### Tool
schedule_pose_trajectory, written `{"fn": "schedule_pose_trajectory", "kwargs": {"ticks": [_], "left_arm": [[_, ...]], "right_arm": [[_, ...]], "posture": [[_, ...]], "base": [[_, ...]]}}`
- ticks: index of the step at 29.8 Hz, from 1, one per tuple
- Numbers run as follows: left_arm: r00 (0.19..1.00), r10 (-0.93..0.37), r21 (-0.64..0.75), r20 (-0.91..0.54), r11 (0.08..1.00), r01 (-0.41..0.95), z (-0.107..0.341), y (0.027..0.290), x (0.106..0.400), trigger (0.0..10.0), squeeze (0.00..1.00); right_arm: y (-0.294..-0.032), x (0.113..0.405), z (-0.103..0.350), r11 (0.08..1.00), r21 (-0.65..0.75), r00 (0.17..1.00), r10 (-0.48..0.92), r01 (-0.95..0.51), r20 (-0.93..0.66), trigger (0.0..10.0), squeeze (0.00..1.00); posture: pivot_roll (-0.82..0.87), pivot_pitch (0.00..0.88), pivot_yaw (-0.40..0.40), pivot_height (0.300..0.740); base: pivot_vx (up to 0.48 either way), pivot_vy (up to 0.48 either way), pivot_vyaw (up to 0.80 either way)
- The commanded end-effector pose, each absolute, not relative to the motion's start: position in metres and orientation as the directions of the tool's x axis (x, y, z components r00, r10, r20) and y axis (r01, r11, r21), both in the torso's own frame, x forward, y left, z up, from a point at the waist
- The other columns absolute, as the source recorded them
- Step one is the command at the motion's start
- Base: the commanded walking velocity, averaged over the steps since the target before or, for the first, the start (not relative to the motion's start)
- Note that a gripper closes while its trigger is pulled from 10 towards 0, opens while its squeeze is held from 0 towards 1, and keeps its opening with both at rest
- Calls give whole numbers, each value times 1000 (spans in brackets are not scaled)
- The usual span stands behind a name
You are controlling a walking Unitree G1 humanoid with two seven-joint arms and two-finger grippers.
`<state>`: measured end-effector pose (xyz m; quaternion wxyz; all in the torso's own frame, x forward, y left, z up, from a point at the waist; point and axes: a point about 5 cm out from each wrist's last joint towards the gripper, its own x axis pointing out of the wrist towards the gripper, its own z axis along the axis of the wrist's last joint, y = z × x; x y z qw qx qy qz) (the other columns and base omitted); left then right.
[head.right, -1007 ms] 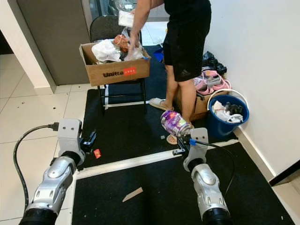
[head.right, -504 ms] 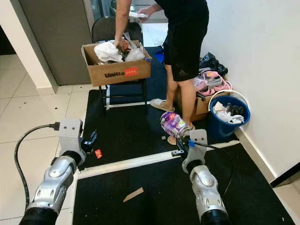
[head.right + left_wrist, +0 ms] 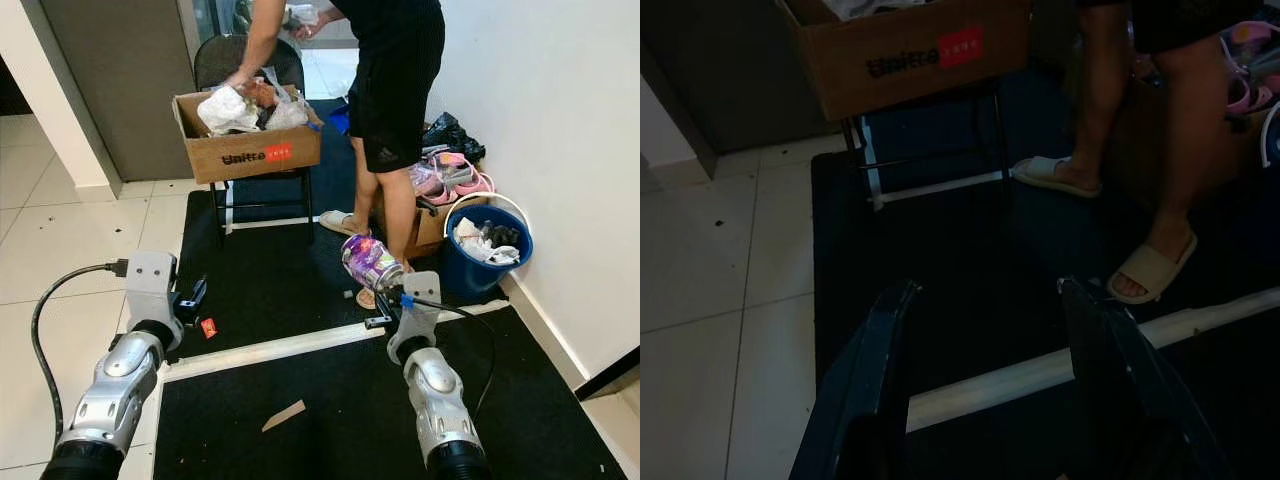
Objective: Picking trash to rubbish bin
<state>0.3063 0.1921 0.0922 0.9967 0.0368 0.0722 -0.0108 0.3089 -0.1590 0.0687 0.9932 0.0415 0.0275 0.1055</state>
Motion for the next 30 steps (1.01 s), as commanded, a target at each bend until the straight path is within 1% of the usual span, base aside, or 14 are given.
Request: {"fn": "schedule_pose_trajectory", "kwargs": {"ticks": [1,11,30], "left_arm": [[986,-20,81,-167,996,34,88,193,306,10000,0],[986,-30,89,-167,995,45,91,192,308,10000,0],[984,-39,79,-176,995,53,89,192,306,10000,0]], "right_arm": [[-160,308,65,976,87,977,206,-200,-64,10000,0],[-157,309,66,974,98,976,209,-203,-53,10000,0],[-156,310,67,973,102,976,212,-206,-49,10000,0]], "posture": [[-18,62,-19,740],[-12,61,-20,740],[-15,77,-20,740]], "base": [[0,0,0],[0,0,0],[263,0,0]]}}
